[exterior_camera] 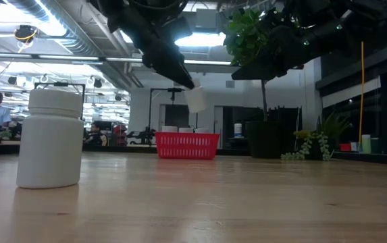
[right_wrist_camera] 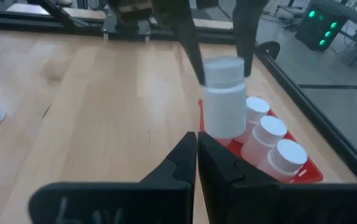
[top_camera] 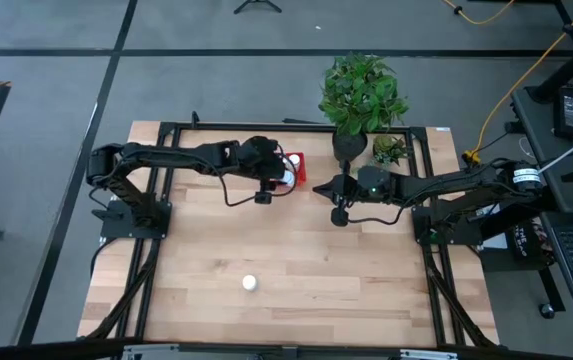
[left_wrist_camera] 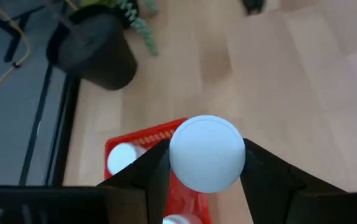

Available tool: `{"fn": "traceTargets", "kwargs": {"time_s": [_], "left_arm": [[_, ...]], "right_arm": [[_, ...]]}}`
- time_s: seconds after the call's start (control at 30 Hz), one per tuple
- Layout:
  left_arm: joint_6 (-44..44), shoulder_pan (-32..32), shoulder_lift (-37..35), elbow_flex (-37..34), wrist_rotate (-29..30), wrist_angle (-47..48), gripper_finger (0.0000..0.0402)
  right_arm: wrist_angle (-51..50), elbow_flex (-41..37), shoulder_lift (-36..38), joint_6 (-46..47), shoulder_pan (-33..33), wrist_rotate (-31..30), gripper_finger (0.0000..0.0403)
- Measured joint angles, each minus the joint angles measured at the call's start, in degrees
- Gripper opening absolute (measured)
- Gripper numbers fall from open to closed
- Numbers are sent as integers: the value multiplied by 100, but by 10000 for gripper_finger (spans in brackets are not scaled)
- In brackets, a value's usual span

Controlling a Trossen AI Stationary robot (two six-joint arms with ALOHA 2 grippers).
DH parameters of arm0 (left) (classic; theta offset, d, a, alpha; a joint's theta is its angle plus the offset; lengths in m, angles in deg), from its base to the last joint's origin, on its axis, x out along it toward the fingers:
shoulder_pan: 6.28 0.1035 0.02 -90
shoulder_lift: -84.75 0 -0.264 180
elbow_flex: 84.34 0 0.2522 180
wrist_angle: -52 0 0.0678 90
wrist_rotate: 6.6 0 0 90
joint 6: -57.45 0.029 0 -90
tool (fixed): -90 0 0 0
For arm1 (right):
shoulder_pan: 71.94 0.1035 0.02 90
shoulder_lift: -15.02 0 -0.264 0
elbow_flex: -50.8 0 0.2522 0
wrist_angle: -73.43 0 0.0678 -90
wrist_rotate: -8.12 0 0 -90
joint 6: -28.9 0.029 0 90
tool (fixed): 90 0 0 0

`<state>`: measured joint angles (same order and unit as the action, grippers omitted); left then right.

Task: Pick and place pill bottles into a basket
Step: Put the white pill bottle into the red bin

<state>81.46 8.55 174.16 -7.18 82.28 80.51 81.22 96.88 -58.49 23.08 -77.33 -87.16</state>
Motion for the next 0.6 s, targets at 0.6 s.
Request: {"fn": "traceTargets", "kwargs": {"time_s": [0.6], "left_arm": [[-282, 567, 685, 917, 7, 1155, 156]], "right_arm": [[467, 2, 0, -439, -13, -8, 20]]}}
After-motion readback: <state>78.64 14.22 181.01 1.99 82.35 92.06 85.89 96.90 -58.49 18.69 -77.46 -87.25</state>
